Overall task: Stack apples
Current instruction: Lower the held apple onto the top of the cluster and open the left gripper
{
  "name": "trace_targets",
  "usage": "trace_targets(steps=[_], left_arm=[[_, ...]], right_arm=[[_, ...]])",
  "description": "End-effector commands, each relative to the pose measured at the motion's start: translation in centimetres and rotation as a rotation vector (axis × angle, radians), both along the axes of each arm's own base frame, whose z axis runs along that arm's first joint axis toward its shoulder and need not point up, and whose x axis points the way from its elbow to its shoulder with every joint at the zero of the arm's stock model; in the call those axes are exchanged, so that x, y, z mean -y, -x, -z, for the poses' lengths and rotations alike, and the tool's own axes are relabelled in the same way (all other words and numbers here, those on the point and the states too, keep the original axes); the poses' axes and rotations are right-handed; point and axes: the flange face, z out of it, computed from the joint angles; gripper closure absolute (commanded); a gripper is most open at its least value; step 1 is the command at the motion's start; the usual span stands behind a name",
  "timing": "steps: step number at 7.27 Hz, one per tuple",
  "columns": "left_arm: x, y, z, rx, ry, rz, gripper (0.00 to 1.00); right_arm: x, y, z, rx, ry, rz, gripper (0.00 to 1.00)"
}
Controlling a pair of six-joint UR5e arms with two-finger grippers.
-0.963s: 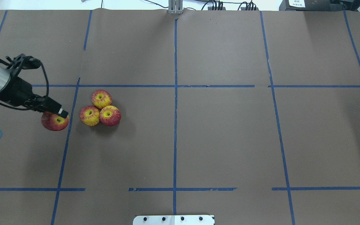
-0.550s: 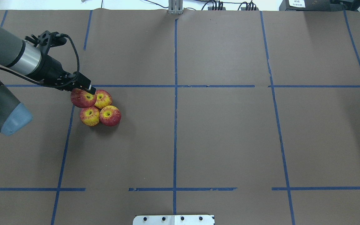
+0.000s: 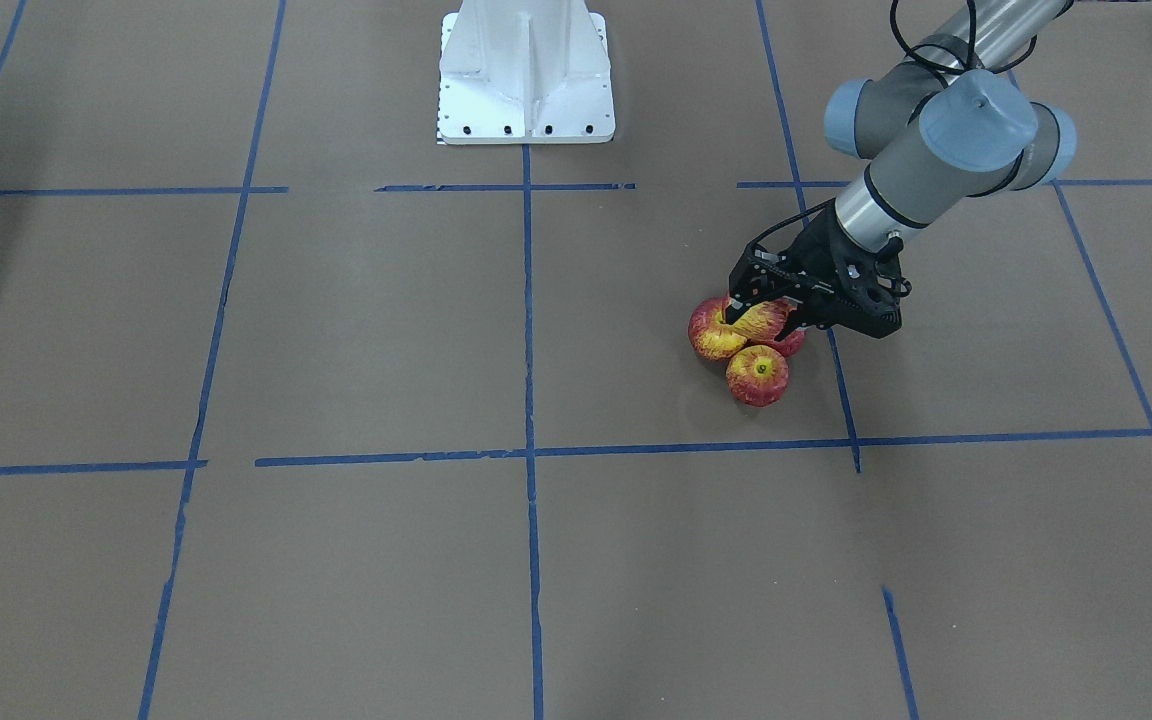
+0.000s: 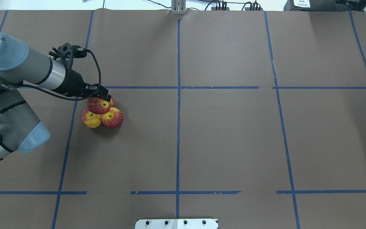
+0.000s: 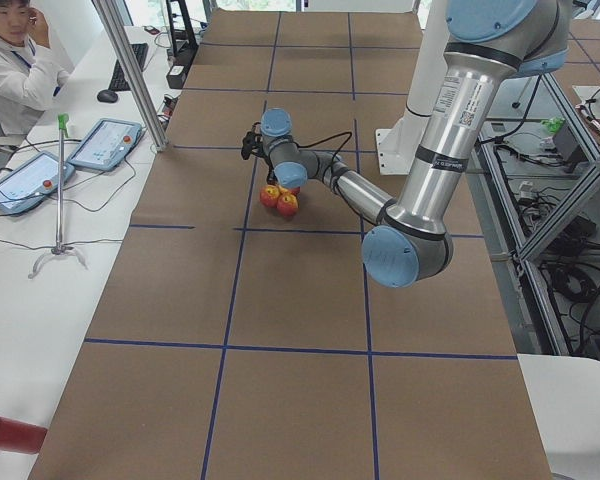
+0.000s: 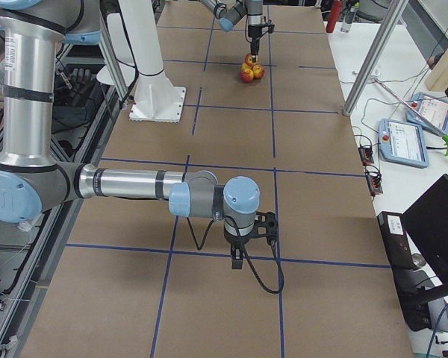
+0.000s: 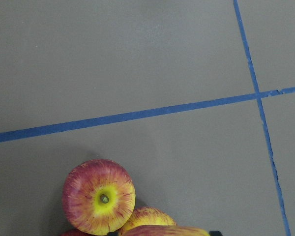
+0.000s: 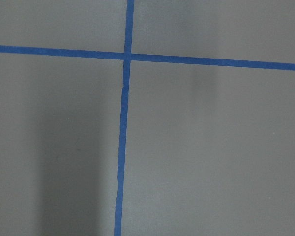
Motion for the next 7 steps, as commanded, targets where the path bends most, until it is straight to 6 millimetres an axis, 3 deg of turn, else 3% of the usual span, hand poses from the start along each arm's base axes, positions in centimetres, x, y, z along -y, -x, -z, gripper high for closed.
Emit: trace_targets(steps=[1,5,7], left_arm=[[-0.3,-0.9,-0.6,0.019,-0.008,0.010,1.00],[-0.8,-0.3,-2.9,0.048,0.007,0.011,1.00],[-0.8,-0.4,-2.7,0.046,0.005,0.009,1.00]], right_arm=[[0.0,0.0,0.0,0.000,0.001,-0.001,0.00],[0.0,0.0,0.0,0.000,0.000,0.000,0.00],[0.0,0.0,0.0,0.000,0.000,0.000,0.00]])
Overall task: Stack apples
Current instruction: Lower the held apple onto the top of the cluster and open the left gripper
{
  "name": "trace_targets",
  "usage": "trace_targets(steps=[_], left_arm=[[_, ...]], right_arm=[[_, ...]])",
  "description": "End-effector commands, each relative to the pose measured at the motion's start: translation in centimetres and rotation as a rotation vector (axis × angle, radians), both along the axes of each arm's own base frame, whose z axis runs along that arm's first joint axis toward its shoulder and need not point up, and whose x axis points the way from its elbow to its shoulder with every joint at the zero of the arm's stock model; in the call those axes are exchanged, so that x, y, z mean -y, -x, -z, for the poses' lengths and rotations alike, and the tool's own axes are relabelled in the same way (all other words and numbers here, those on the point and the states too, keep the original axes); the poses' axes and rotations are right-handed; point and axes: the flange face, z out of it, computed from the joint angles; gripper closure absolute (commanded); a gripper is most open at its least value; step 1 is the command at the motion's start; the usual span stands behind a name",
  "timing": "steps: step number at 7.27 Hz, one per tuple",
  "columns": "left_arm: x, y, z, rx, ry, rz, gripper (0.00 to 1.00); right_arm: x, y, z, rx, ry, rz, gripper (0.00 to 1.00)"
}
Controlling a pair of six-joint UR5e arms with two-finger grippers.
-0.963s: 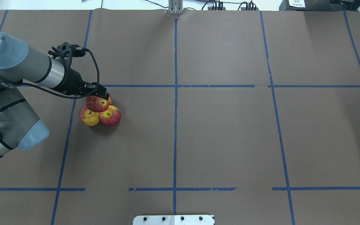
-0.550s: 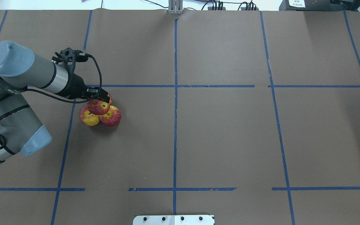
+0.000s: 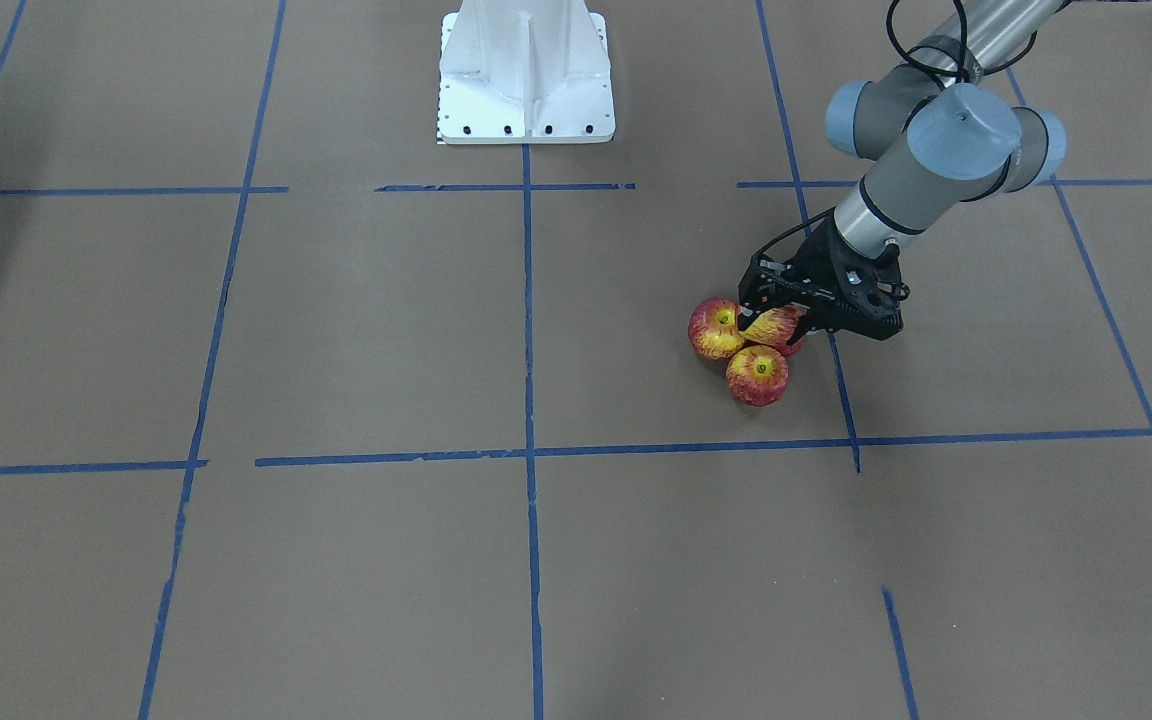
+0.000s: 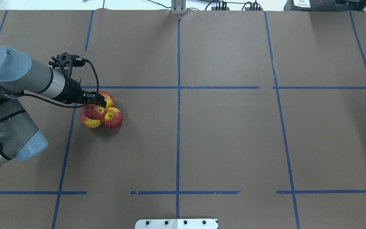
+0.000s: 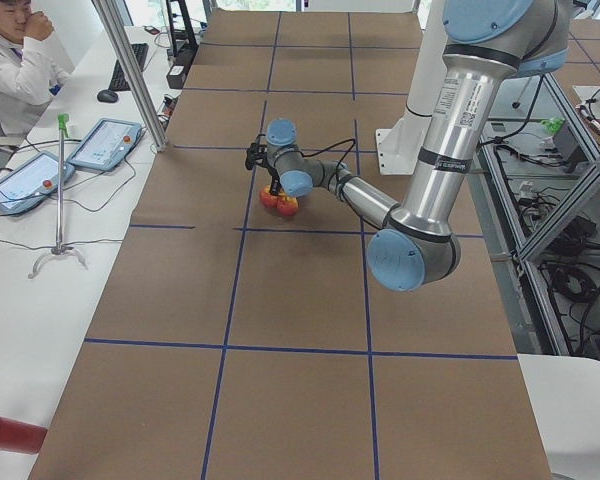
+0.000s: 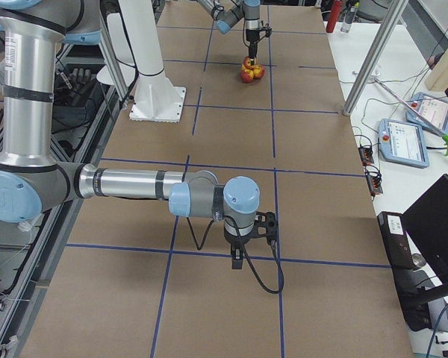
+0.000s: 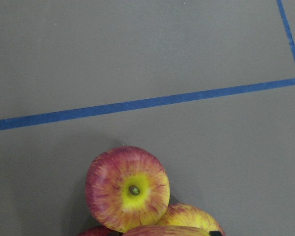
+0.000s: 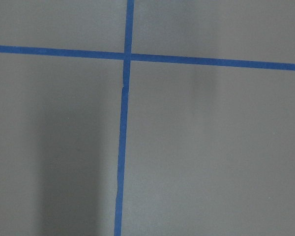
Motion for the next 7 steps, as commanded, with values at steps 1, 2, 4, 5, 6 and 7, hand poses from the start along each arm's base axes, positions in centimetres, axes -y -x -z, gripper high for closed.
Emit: trace_targets(steps=[1,2,4,5,6,7], left_arm=[[0.0,-0.2,0.2,-0.003,-0.003,-0.004,0.46],[0.0,-0.2,0.4,-0.004,-0.005,-0.003,0.06],[0.0,-0.2,0.5,-0.006,-0.005,-0.002,0.00],[0.1,-0.2,0.4,-0.004,-0.004,-0.002,0.00],[0.0,0.0,0.6,-0.008,-0.009,-0.003,0.00],[0.1,1.0,1.4,-0.021,-0.021,0.008,0.01]], right_arm=[[0.0,0.0,0.0,0.000,0.001,-0.001,0.00],[0.0,0.0,0.0,0.000,0.001,-0.001,0.00],[0.0,0.0,0.0,0.000,0.000,0.001,0.00],[0.0,0.0,0.0,0.000,0.000,0.001,0.00],[0.0,0.0,0.0,0.000,0.000,0.001,0.00],[0.0,0.0,0.0,0.000,0.001,-0.001,0.00]])
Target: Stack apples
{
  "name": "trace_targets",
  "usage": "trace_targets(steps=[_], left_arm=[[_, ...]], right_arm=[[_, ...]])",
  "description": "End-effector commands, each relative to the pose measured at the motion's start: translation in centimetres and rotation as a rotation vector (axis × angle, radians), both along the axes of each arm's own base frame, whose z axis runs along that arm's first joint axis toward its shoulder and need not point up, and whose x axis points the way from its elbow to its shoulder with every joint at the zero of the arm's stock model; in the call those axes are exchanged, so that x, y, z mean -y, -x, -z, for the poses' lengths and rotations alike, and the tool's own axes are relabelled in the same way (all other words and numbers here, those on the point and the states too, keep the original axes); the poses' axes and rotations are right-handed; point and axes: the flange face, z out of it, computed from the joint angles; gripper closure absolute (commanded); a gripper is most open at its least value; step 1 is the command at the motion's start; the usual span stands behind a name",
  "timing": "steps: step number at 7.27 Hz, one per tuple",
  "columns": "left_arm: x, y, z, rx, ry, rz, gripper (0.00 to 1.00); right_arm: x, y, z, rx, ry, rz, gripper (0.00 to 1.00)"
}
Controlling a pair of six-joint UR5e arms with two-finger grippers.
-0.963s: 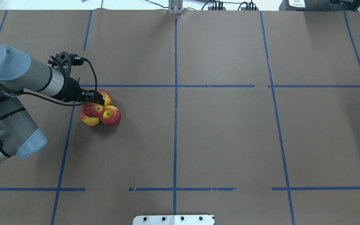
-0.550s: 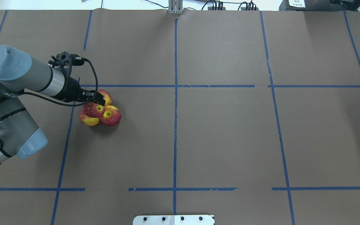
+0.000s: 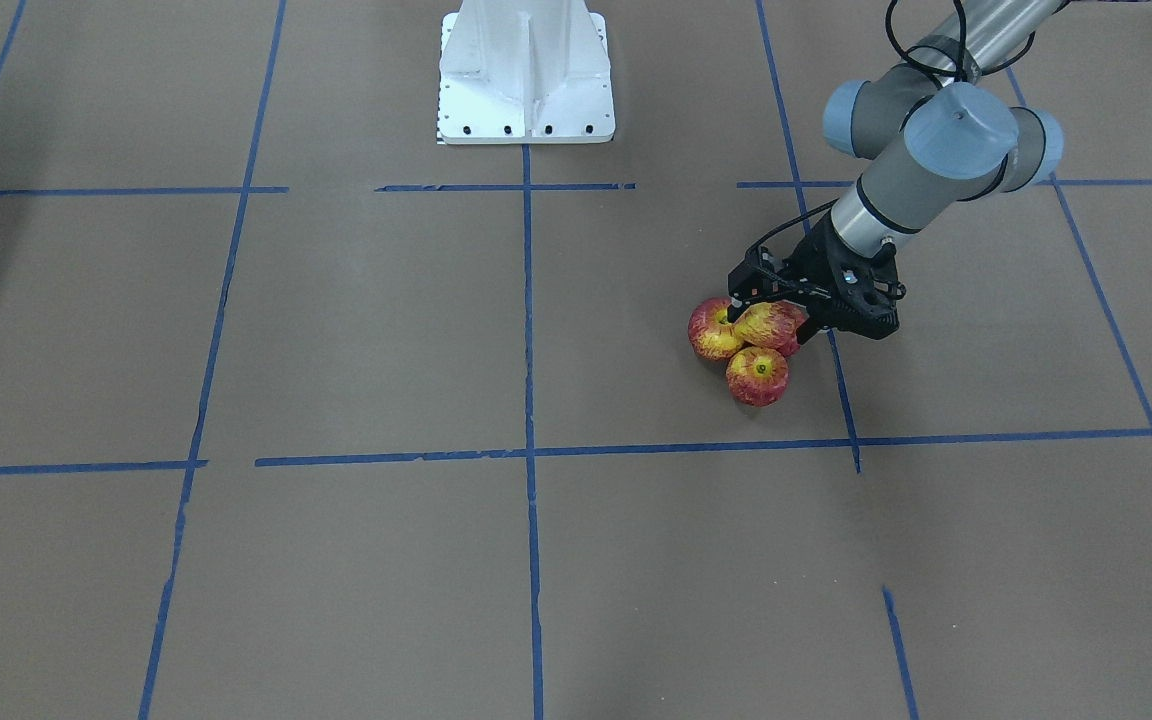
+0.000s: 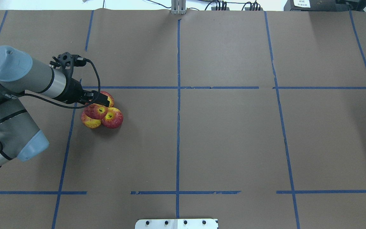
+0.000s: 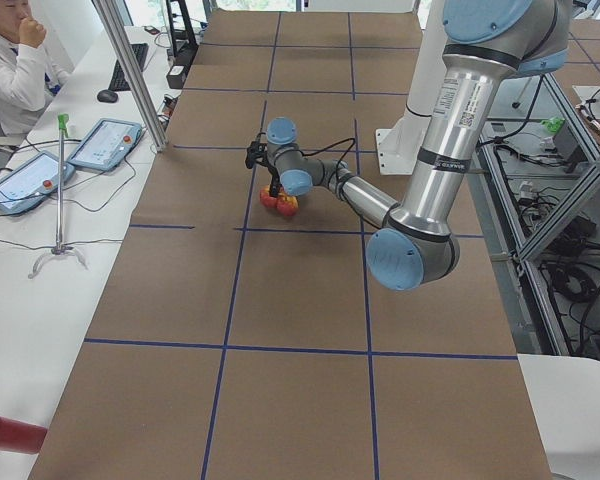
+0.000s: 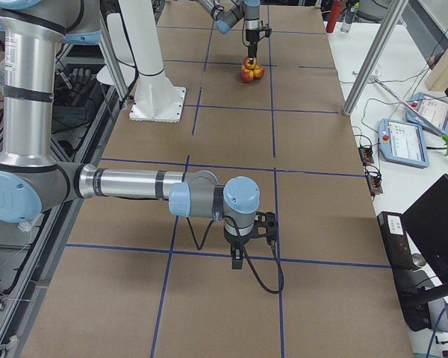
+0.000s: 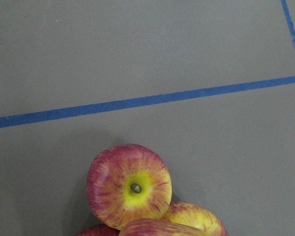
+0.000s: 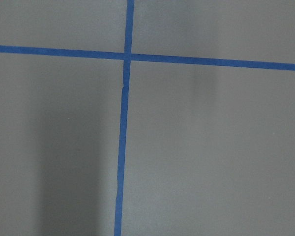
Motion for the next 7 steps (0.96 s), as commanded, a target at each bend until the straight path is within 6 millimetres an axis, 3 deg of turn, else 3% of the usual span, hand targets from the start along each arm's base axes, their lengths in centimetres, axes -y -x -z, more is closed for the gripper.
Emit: trace_targets(steps=[1,2,3,4,5,6,7], left_arm=[[0.9,3.9,1.6,-0.028,-0.029,0.047,0.02],[0.6,8.0,-0.8,0.000,-0.056,0.057,0.02],[-1.6,11.4,-4.4,0.050,-0.094,0.028,0.02],[-3.7,15.5,-9.3,0.130,-0.131,-0.001,0.03],[-4.7,20.5,-14.2,0.219,-0.188,-0.025,0.04],[-5.2,25.8,-18.6,0.302,-0.229,-0.041,0.04],[-4.5,30.6,-22.4,0.341,-0.180,-0.042,0.04]], right_arm=[[0.0,0.0,0.0,0.000,0.001,-0.001,0.00],[0.0,0.0,0.0,0.000,0.000,0.000,0.00],[0.0,0.0,0.0,0.000,0.001,-0.001,0.00],[0.0,0.0,0.0,0.000,0.000,0.000,0.00],[0.0,0.0,0.0,0.000,0.001,-0.001,0.00],[0.0,0.0,0.0,0.000,0.001,-0.001,0.00],[0.0,0.0,0.0,0.000,0.000,0.000,0.00]])
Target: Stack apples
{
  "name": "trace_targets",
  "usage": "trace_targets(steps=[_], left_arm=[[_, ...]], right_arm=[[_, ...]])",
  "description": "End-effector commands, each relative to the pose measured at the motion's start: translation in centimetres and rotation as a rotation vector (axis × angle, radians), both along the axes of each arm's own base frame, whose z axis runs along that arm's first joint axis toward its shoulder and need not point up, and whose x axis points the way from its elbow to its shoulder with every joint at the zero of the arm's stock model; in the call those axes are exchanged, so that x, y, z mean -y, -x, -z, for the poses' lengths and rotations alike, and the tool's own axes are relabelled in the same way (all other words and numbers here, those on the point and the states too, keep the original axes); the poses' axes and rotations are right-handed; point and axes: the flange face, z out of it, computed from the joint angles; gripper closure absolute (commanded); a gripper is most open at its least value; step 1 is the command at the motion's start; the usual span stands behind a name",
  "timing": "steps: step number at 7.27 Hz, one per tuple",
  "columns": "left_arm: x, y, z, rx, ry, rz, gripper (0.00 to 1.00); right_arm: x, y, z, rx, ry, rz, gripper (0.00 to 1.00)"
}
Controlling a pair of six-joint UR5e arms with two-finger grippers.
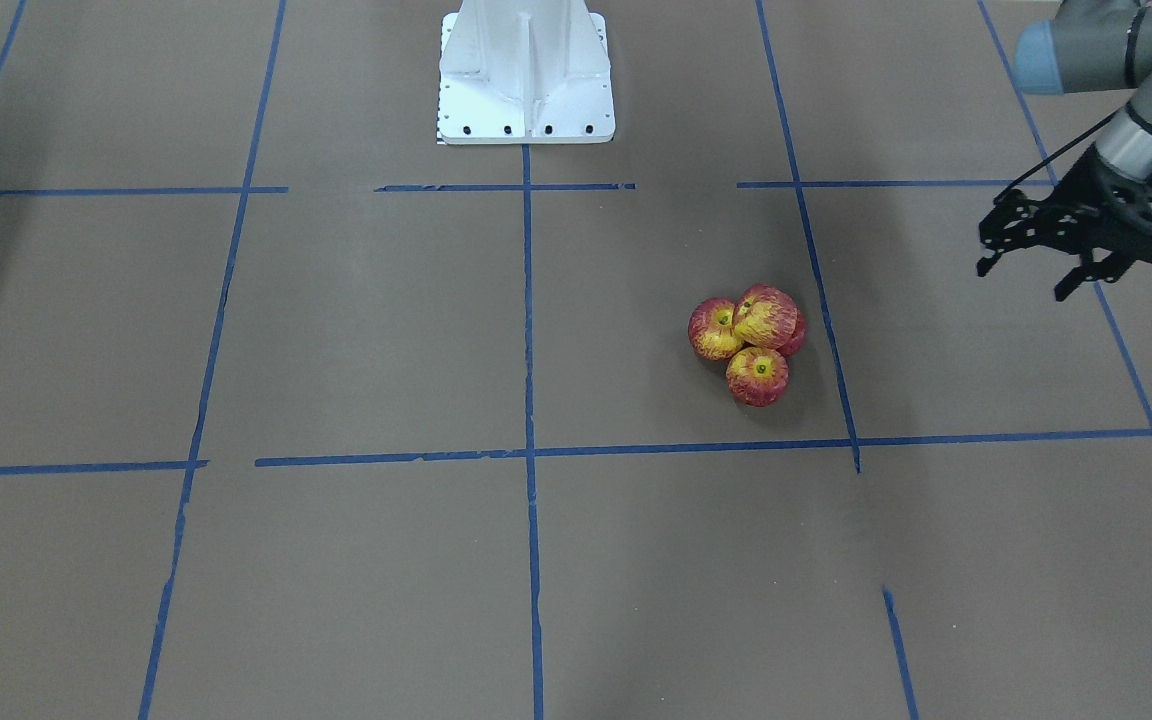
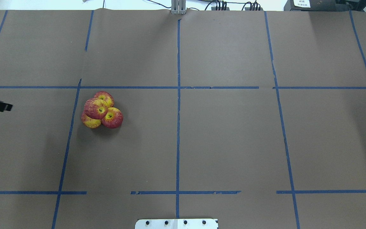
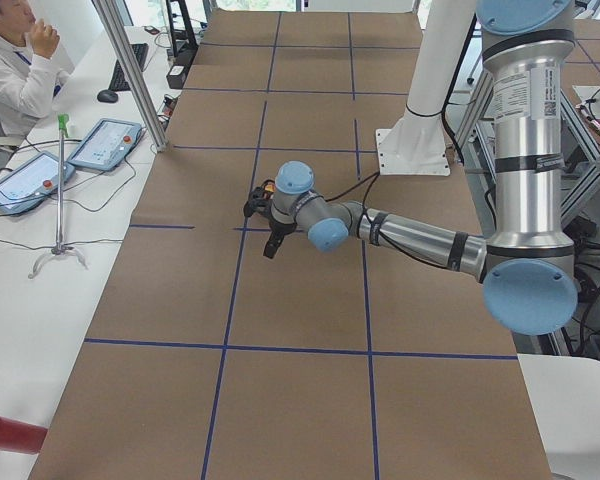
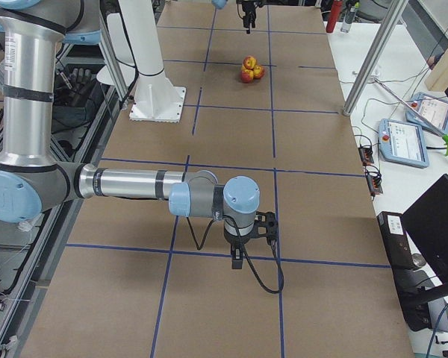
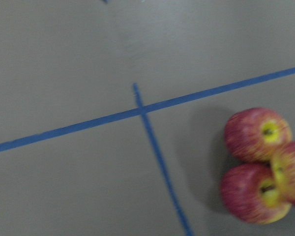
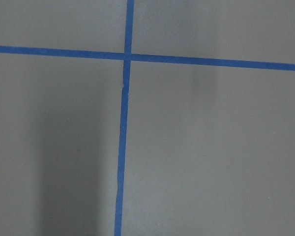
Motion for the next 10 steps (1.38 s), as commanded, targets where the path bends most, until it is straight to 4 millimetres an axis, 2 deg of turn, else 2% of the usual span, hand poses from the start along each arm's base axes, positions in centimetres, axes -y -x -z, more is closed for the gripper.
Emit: trace_targets(steps=[1,2,3,4,5,6,7,10], left_arm=[[-0.2,11.7,-7.7,0.104,0.031,-0.024,0.04],[-0.3,17.5,-9.7,0.150,0.053,-0.030,0.04],[0.5,20.3,-9.2,0.158,0.139,-0.005,0.03],[2.1,20.6,-8.3,0.156,0.263,-0.012,0.01],[1.5,20.4,-8.3,0.120,0.295,-0.023,0.00],[0.7,20.4,-9.6,0.112,0.322,-0.026,0.00],[0.6,20.4,-10.0,0.111,0.327,-0.026,0.00],[0.7,20.2,-9.5,0.084,0.327,-0.025,0.00]], right_arm=[[0.0,0.0,0.0,0.000,-0.001,0.001,0.00],[0.0,0.0,0.0,0.000,0.000,0.000,0.00],[0.0,0.0,0.0,0.000,-0.001,0.001,0.00],[0.0,0.0,0.0,0.000,-0.001,0.001,0.00],[0.0,0.0,0.0,0.000,-0.001,0.001,0.00],[0.0,0.0,0.0,0.000,-0.001,0.001,0.00],[0.0,0.0,0.0,0.000,-0.001,0.001,0.00],[0.0,0.0,0.0,0.000,-0.001,0.001,0.00]])
